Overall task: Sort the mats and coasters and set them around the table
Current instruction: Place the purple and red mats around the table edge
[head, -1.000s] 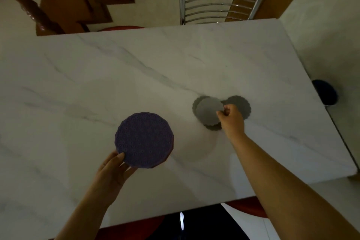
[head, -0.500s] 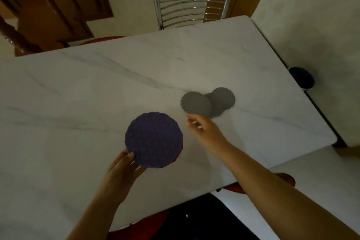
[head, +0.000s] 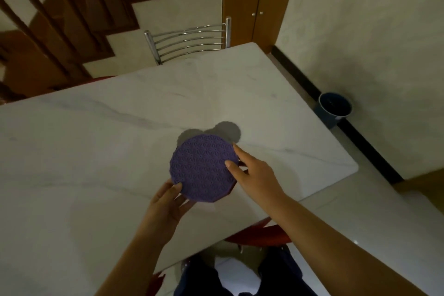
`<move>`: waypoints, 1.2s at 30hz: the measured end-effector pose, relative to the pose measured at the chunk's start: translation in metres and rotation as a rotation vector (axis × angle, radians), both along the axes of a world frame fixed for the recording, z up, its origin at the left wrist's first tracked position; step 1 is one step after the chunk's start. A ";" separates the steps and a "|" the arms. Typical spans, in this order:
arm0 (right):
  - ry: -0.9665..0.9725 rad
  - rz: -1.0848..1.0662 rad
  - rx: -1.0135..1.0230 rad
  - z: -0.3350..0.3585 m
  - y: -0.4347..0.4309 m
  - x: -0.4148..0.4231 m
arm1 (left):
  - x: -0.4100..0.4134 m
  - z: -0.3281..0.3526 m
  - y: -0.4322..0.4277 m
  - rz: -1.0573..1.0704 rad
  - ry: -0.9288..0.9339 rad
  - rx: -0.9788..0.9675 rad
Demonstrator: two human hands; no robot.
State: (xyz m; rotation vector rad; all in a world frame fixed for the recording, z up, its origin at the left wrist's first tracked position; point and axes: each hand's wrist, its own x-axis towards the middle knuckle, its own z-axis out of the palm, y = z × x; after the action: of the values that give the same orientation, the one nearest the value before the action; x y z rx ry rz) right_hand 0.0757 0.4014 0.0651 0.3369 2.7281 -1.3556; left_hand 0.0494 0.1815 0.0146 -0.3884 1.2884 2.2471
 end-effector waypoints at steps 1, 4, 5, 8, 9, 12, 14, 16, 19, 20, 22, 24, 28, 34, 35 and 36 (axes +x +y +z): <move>0.054 -0.030 0.000 0.001 0.016 0.004 | 0.005 -0.001 0.015 0.013 0.004 0.001; 0.158 -0.063 0.031 0.004 0.068 0.013 | 0.024 -0.005 0.064 0.053 -0.009 0.015; 0.157 -0.049 0.037 0.005 0.087 0.014 | 0.032 -0.006 0.081 0.067 -0.013 0.028; 0.091 0.002 0.026 0.007 0.137 0.019 | 0.055 -0.009 0.127 0.111 -0.020 0.056; 0.076 0.006 0.018 0.008 0.152 0.021 | 0.061 -0.008 0.140 0.128 -0.020 0.068; 0.046 -0.006 -0.064 0.011 0.185 0.025 | 0.075 -0.005 0.171 0.178 -0.038 0.067; 0.017 -0.008 -0.145 0.013 0.199 0.024 | 0.082 -0.003 0.181 0.198 -0.041 0.063; -0.025 -0.008 -0.242 0.015 0.208 0.021 | 0.084 -0.004 0.186 0.221 -0.049 0.067; -0.062 -0.079 -0.424 0.020 0.216 0.010 | 0.079 -0.006 0.186 0.260 -0.050 0.068; -0.072 -0.128 -0.497 0.023 0.220 0.005 | 0.075 -0.007 0.184 0.270 -0.049 0.064; -0.106 -0.228 -0.617 0.027 0.229 -0.006 | 0.066 -0.006 0.180 0.277 -0.041 0.060; -0.136 -0.293 -0.680 0.029 0.240 -0.017 | 0.059 -0.006 0.174 0.292 -0.035 0.064; -0.090 -0.413 -0.821 0.027 0.259 -0.045 | 0.043 -0.005 0.166 0.329 -0.040 0.078; -0.053 -0.557 -0.924 -0.004 0.278 -0.107 | 0.014 -0.003 0.157 0.318 -0.062 0.020; -0.060 -0.578 -0.940 -0.010 0.279 -0.119 | 0.010 -0.002 0.159 0.315 -0.056 0.018; -0.066 -0.585 -0.947 -0.016 0.279 -0.132 | 0.006 -0.001 0.161 0.311 -0.051 0.015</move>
State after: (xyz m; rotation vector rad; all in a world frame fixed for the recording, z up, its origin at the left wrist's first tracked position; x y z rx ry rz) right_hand -0.0561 0.6802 0.0488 1.0668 1.6612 -2.4772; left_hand 0.0549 0.3428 0.0141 -0.6773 1.2544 2.4805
